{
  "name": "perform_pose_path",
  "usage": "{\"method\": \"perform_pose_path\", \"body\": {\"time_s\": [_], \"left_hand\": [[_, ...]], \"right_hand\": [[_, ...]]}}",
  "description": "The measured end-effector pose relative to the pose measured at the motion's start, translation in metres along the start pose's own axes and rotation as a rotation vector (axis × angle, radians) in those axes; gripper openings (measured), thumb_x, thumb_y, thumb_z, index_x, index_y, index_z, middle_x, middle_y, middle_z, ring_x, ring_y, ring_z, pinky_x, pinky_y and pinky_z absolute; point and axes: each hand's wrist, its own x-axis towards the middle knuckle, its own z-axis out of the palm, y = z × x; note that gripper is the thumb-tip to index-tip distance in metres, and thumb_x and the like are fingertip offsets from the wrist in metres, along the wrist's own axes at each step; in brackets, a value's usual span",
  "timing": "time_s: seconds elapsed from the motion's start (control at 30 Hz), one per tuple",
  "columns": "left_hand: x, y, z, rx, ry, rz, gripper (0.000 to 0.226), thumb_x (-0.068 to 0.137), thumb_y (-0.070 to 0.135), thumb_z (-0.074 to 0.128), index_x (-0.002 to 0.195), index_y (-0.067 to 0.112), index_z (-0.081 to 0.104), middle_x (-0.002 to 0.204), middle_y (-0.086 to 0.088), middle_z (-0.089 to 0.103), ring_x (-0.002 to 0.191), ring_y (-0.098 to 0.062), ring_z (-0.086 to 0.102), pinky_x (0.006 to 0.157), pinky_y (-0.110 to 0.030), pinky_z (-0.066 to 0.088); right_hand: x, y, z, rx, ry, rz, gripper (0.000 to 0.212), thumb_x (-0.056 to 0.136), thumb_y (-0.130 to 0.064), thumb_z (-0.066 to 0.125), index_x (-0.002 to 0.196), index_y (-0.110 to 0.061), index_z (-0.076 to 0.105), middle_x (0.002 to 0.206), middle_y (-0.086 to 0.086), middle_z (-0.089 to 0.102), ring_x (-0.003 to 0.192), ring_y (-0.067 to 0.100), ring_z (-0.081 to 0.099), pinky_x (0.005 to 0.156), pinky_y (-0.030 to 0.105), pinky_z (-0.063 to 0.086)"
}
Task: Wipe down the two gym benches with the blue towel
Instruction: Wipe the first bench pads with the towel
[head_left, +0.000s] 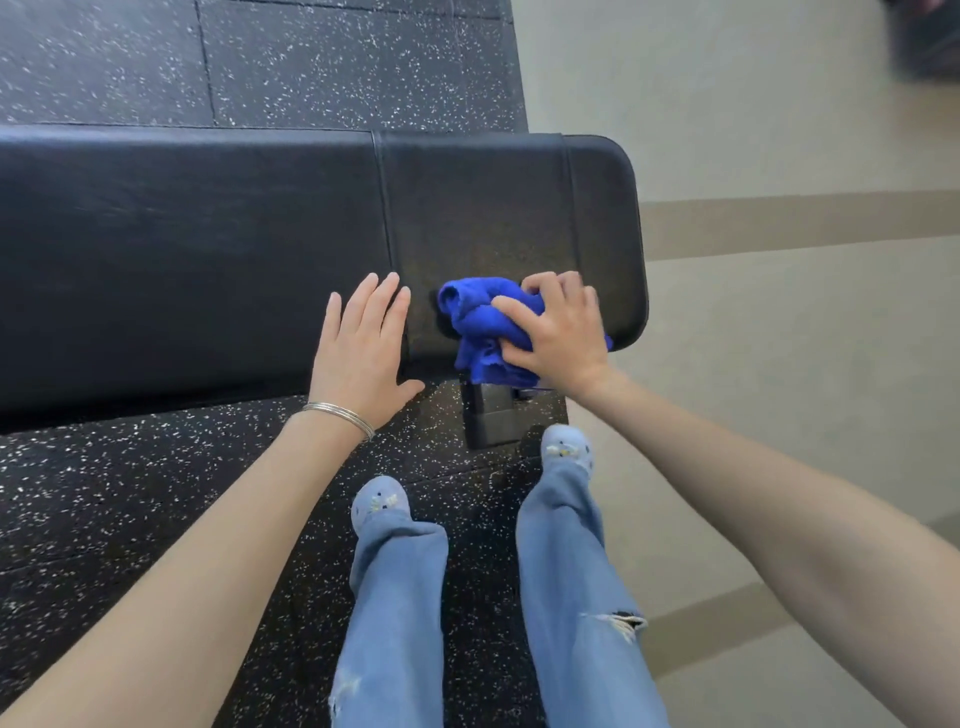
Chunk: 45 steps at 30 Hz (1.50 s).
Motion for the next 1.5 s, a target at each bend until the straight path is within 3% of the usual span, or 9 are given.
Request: {"method": "perform_pose_path", "body": {"time_s": [0.17,0.33,0.53,0.7,0.93,1.13,1.3,1.4,1.5], "left_hand": [[0.009,0.023,0.006,0.001,0.023,0.076,0.091,0.080,0.046,0.067,0.149,0.012,0.019,0.158,-0.004,0.016,0.147,-0.023,0.007,0.118,-0.046,0.005],[0.015,0.037,0.011,0.003,0.037,0.050,0.089,0.081,0.044,0.066,0.149,0.013,0.018,0.158,-0.004,0.015,0.147,-0.022,0.006,0.118,-0.045,0.004],[0.033,0.069,0.008,-0.047,0.081,-0.012,0.090,0.079,0.040,0.069,0.149,0.013,0.019,0.157,-0.007,0.016,0.146,-0.024,0.010,0.119,-0.044,0.005],[0.056,0.110,0.008,-0.092,0.075,-0.057,0.090,0.080,0.041,0.067,0.150,0.014,0.016,0.158,-0.006,0.012,0.147,-0.022,0.007,0.119,-0.046,0.003],[0.089,0.140,-0.003,-0.154,0.196,-0.264,0.086,0.076,0.041,0.071,0.146,0.011,0.029,0.155,-0.008,0.023,0.145,-0.025,0.017,0.118,-0.047,0.008],[0.089,0.164,-0.003,-0.159,0.130,-0.370,0.085,0.080,0.044,0.066,0.147,0.012,0.026,0.156,-0.007,0.020,0.146,-0.024,0.012,0.119,-0.046,0.006],[0.070,0.182,-0.012,-0.131,-0.014,-0.354,0.082,0.084,0.049,0.057,0.148,0.012,0.021,0.158,-0.004,0.012,0.147,-0.020,0.006,0.118,-0.043,0.004],[0.050,0.178,-0.026,-0.088,-0.097,-0.367,0.082,0.086,0.047,0.054,0.149,0.012,0.014,0.159,-0.006,0.009,0.147,-0.022,0.005,0.118,-0.044,0.004],[0.030,0.168,-0.054,-0.042,-0.148,-0.352,0.081,0.088,0.046,0.053,0.149,0.013,0.012,0.158,-0.006,0.011,0.146,-0.023,0.006,0.119,-0.044,0.005]], "right_hand": [[-0.032,0.064,-0.001,-0.013,-0.036,0.319,0.035,0.076,-0.036,0.056,0.101,-0.018,0.070,0.101,0.018,0.061,0.085,0.040,0.055,0.067,0.043,0.045],[-0.028,0.069,0.011,0.010,0.096,0.377,0.034,0.074,-0.038,0.053,0.093,-0.015,0.070,0.093,0.017,0.062,0.078,0.038,0.056,0.064,0.041,0.045],[-0.008,0.088,0.019,0.039,0.188,0.234,0.026,0.072,-0.038,0.058,0.088,-0.019,0.069,0.086,0.012,0.061,0.073,0.034,0.055,0.062,0.038,0.043],[0.051,0.110,0.019,0.085,0.090,0.203,0.027,0.074,-0.040,0.062,0.093,-0.022,0.068,0.092,0.011,0.060,0.080,0.035,0.052,0.068,0.042,0.041],[0.077,0.134,0.021,0.173,0.049,0.044,0.029,0.074,-0.041,0.064,0.095,-0.021,0.068,0.093,0.010,0.059,0.083,0.035,0.051,0.069,0.042,0.043],[0.064,0.122,0.012,0.159,-0.133,0.119,0.036,0.082,-0.043,0.058,0.111,-0.023,0.061,0.106,0.012,0.054,0.091,0.035,0.047,0.075,0.041,0.039],[0.009,0.106,0.001,0.060,-0.233,0.101,0.040,0.073,-0.041,0.071,0.107,-0.021,0.062,0.100,0.017,0.058,0.082,0.036,0.053,0.064,0.040,0.047],[-0.005,0.099,-0.013,0.072,-0.472,0.075,0.038,0.087,-0.038,0.056,0.121,-0.021,0.049,0.120,0.019,0.047,0.101,0.038,0.045,0.077,0.047,0.045],[0.009,0.096,-0.041,0.076,-0.568,0.030,0.029,0.093,-0.033,0.046,0.120,-0.021,0.045,0.128,0.017,0.037,0.111,0.037,0.036,0.084,0.050,0.041]]}}
